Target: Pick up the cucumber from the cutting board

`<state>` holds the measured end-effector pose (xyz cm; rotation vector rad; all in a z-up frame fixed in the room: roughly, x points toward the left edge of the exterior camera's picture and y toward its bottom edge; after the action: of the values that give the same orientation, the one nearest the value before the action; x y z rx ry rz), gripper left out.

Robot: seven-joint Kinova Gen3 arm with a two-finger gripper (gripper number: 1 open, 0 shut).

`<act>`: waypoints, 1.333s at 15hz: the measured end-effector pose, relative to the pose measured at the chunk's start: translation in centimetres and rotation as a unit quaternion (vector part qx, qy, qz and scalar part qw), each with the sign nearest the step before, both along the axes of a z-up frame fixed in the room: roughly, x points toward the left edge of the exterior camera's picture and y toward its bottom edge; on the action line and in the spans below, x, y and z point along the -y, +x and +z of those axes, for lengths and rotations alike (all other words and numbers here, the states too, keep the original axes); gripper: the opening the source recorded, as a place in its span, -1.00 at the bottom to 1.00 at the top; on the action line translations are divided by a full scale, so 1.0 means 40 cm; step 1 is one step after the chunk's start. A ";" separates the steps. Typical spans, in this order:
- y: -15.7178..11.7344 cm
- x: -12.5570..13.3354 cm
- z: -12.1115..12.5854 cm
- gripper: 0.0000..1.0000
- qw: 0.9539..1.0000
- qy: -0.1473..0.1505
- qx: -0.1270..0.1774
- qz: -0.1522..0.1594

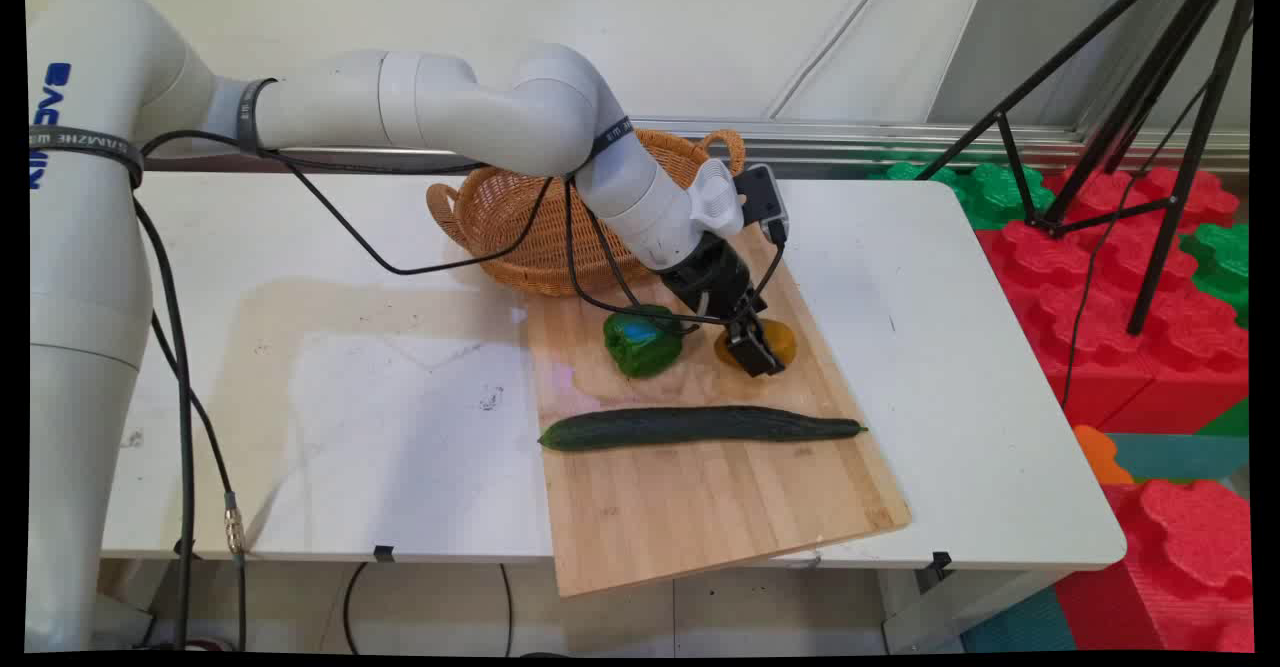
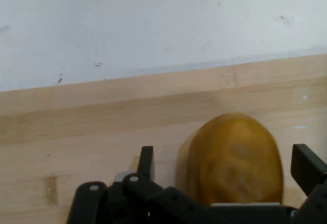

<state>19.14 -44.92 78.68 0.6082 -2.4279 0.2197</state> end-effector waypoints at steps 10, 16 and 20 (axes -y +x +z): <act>0.050 -0.051 0.079 1.00 1.000 -0.018 -0.019 0.009; 0.112 -0.122 0.134 1.00 0.999 -0.028 -0.020 0.006; 0.168 -0.196 0.166 1.00 1.000 -0.026 -0.015 0.007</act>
<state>25.86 -37.09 85.33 0.6015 -2.3813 0.2774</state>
